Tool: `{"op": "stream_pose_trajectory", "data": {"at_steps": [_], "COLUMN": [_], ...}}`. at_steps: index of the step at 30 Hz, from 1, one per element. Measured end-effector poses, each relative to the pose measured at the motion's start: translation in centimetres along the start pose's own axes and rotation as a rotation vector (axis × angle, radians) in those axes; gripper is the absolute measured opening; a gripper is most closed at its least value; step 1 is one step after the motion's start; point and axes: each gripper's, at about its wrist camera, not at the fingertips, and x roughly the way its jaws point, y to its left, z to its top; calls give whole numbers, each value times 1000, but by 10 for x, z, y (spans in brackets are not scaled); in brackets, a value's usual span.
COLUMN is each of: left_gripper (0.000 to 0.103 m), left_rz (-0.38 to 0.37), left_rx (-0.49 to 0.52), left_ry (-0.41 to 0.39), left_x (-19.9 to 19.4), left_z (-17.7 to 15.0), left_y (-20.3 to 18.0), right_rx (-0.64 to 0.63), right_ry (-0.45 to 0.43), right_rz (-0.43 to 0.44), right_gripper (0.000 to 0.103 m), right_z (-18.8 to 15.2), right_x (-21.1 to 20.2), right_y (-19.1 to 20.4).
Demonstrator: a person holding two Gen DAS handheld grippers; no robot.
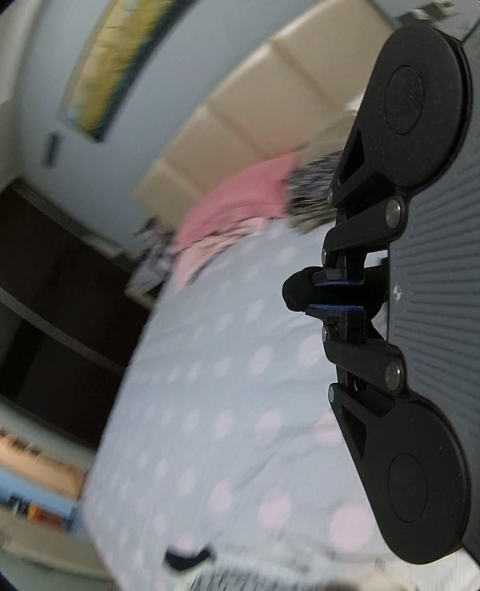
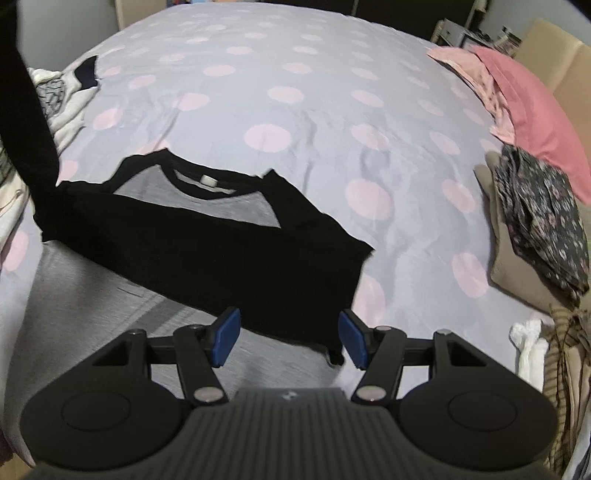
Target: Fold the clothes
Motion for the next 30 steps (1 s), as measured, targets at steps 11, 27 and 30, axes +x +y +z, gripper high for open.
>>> {"op": "stream_pose_trajectory", "data": {"at_steps": [11,27,30], "left_gripper": [47,46,46], "left_rz": [37,427,467], "left_rx": [150,235,233], "left_ry": [288,341,363], "left_x": [91,87,88], "left_z": [-40,-51,-58], "left_y": [-13,88,106], "right_rx": [20,4,-49], "right_ry": [63,18,4], "right_rz": [-23,211,237], "right_gripper": [62,54,54], "right_z": [-7,39,52], "right_x": [17,46,54], "right_y": [-30,10,37]}}
